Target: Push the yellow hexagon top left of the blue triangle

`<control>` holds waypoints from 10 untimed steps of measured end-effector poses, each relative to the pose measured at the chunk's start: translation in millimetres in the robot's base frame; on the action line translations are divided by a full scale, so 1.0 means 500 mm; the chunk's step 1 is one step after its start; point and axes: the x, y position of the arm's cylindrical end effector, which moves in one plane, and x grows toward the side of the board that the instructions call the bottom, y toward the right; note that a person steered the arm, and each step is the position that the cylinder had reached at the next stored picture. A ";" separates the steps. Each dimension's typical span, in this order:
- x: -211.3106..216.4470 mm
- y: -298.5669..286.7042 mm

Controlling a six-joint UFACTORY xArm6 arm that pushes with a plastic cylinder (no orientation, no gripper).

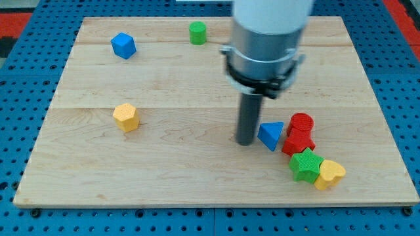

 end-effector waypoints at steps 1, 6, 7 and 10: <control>0.040 -0.171; -0.146 -0.197; -0.189 -0.034; -0.387 0.139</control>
